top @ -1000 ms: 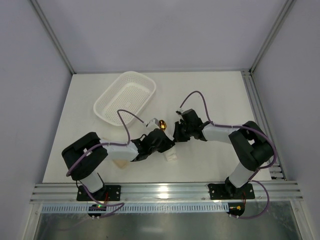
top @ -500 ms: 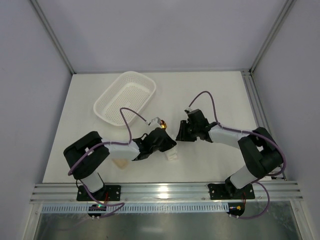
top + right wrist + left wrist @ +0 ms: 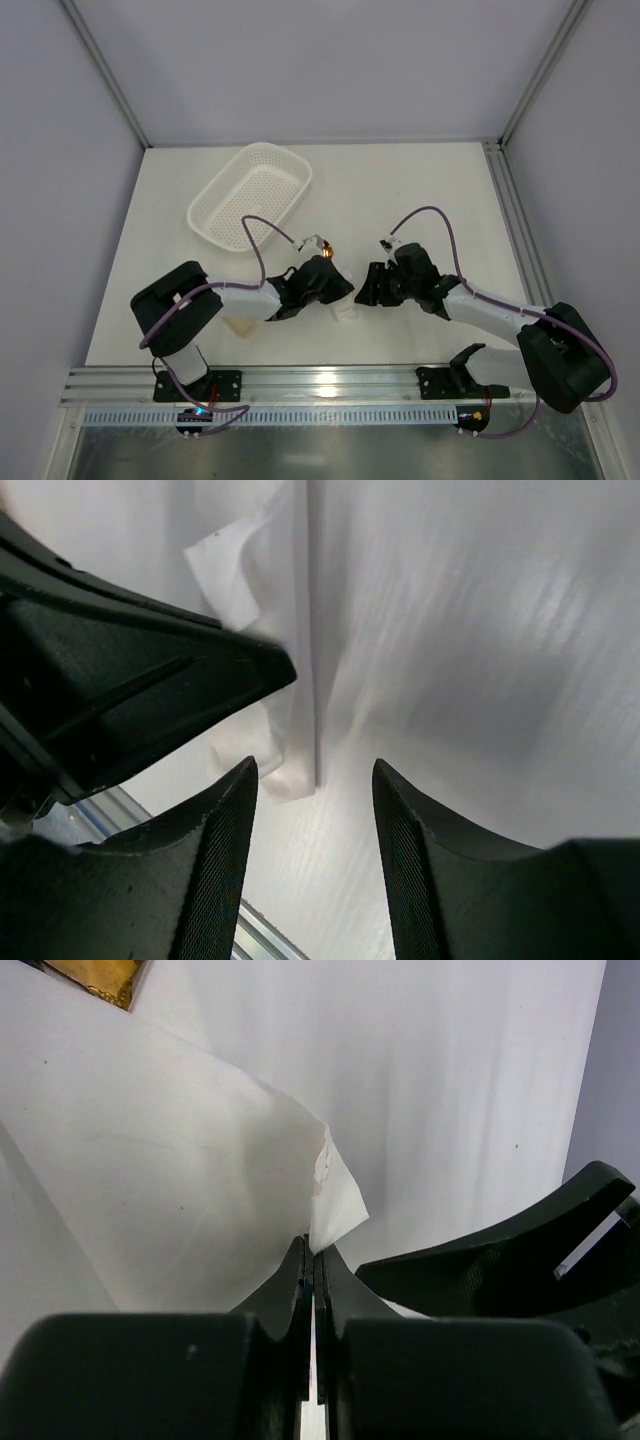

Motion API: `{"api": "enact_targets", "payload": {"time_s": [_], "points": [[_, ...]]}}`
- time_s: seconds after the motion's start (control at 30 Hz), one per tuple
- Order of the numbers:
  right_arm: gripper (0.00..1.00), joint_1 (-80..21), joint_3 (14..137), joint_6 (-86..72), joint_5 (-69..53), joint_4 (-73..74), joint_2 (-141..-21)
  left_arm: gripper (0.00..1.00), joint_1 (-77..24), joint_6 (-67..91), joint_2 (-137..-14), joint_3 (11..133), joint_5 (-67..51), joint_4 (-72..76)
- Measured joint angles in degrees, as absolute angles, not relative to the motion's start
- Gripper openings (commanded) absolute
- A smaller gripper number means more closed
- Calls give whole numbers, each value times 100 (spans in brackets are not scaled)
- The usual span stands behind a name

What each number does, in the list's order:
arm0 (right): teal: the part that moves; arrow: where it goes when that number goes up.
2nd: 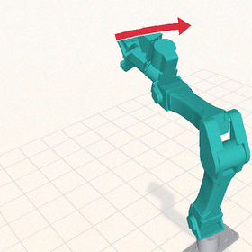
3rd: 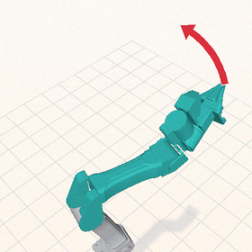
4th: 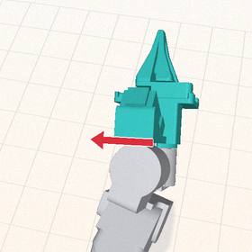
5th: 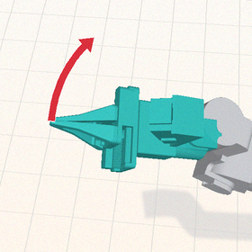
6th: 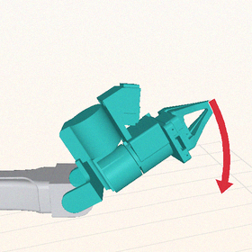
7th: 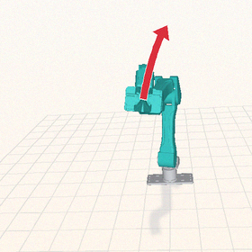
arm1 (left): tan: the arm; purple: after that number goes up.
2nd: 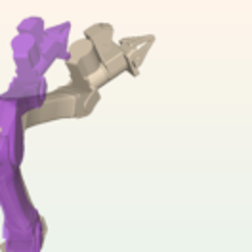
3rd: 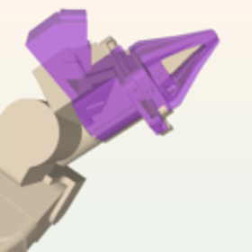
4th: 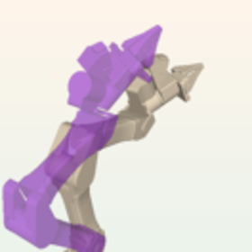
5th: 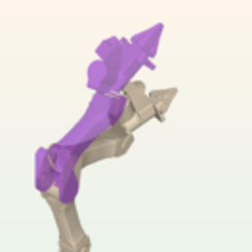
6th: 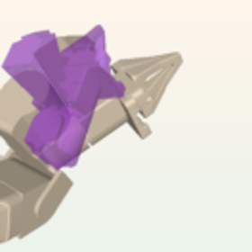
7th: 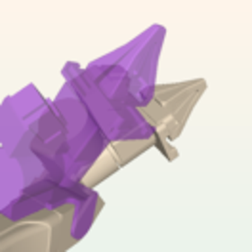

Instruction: Place the utensils on the paper napkin and roll it up

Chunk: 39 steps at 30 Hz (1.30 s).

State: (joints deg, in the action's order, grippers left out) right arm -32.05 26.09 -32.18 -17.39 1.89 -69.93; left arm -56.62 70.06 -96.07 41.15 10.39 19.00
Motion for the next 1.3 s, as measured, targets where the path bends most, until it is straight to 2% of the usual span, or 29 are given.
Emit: {"api": "enact_targets", "payload": {"time_s": [0.57,0.73,0.9,1.2,1.3], "points": [[51,-3686,2580,-3319,-1791,-517,-7526,0,-5660,7008,-9778,4274,915,2003],[36,-3837,2580,-3341,-1629,-604,-7721,0,-5655,7008,-9887,4274,858,2106],[31,-3870,2578,-3365,-1507,-650,-7780,0,-5649,6980,-9946,4274,760,2252],[31,-3927,2574,-3365,-1350,-648,-7773,0,-5603,6838,-10101,4274,607,2473],[41,-3927,2569,-3382,-1334,-642,-7745,0,-5586,6816,-10156,4274,589,2506]]}}
